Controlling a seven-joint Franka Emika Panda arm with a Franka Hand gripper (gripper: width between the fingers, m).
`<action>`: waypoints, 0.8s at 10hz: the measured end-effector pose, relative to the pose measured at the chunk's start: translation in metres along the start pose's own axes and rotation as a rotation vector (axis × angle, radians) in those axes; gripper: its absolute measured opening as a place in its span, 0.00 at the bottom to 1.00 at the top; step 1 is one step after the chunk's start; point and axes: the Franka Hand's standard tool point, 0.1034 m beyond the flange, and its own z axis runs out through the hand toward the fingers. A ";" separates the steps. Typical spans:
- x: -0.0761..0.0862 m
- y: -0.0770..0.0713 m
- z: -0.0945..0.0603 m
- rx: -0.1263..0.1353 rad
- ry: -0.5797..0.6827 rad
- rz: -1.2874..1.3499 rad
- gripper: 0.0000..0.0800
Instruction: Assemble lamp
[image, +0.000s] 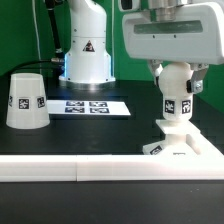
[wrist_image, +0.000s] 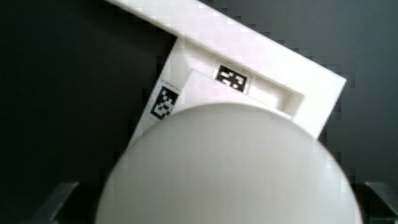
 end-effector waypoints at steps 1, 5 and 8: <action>-0.001 0.000 0.000 0.000 0.000 0.033 0.73; -0.009 -0.004 0.001 0.002 0.020 -0.197 0.87; -0.007 -0.008 0.001 0.022 0.042 -0.546 0.87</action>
Offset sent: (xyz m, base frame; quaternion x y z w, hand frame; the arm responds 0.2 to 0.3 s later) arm 0.0017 0.0003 0.0021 -0.0149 0.0600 -0.1363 0.9887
